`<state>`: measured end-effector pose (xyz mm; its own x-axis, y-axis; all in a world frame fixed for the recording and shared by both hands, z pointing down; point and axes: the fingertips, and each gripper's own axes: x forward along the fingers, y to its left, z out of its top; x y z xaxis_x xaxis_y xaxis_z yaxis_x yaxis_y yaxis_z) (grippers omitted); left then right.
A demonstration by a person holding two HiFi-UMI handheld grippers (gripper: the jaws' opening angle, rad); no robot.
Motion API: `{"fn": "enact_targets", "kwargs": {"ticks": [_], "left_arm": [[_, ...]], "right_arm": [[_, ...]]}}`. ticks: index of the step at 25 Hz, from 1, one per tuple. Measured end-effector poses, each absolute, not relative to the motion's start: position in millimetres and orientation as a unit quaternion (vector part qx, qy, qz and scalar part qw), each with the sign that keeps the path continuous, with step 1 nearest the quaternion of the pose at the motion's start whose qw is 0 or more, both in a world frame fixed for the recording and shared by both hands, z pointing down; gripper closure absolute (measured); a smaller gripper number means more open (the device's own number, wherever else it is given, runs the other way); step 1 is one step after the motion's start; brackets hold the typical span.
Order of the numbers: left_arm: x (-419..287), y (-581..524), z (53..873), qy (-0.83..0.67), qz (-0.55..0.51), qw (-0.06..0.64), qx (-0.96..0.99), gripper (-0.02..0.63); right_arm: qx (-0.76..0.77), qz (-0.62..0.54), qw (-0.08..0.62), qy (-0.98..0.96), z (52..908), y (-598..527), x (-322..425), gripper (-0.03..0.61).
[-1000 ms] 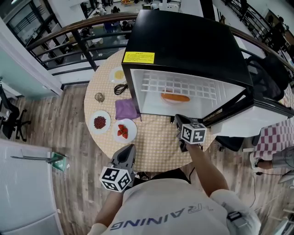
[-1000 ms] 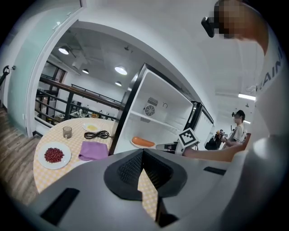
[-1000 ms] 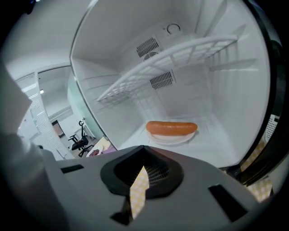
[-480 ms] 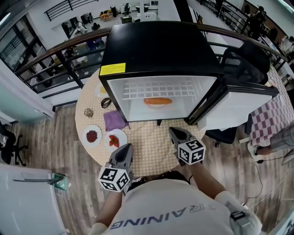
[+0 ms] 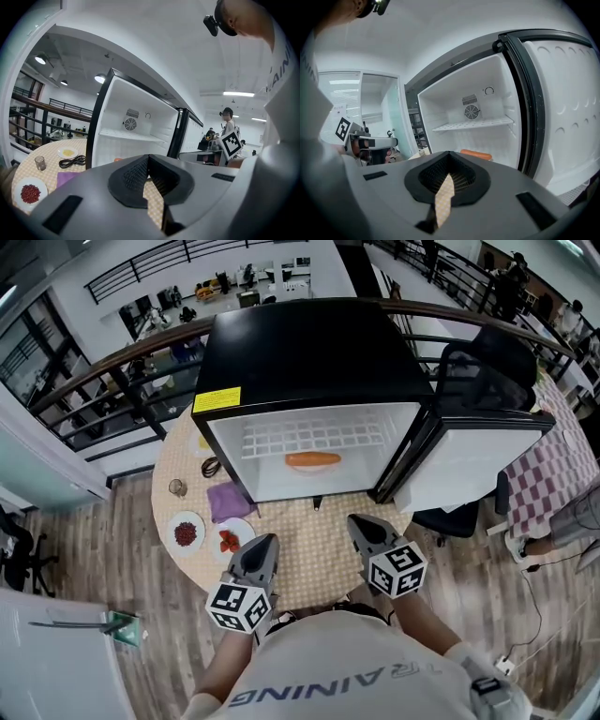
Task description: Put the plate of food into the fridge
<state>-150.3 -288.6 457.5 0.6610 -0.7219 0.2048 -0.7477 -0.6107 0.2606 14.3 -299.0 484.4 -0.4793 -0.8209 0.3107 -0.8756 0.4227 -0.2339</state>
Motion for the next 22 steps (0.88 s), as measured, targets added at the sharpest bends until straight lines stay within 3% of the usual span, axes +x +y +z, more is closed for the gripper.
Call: {"fn": "enact_targets", "kwargs": {"ticks": [22], "left_arm": [[-157,-280,462,-0.414,0.045,0.169,0.894,0.606]], "right_arm": [[0.478,0.206,0.067,-0.851,493,-290,-7,0.558]]}}
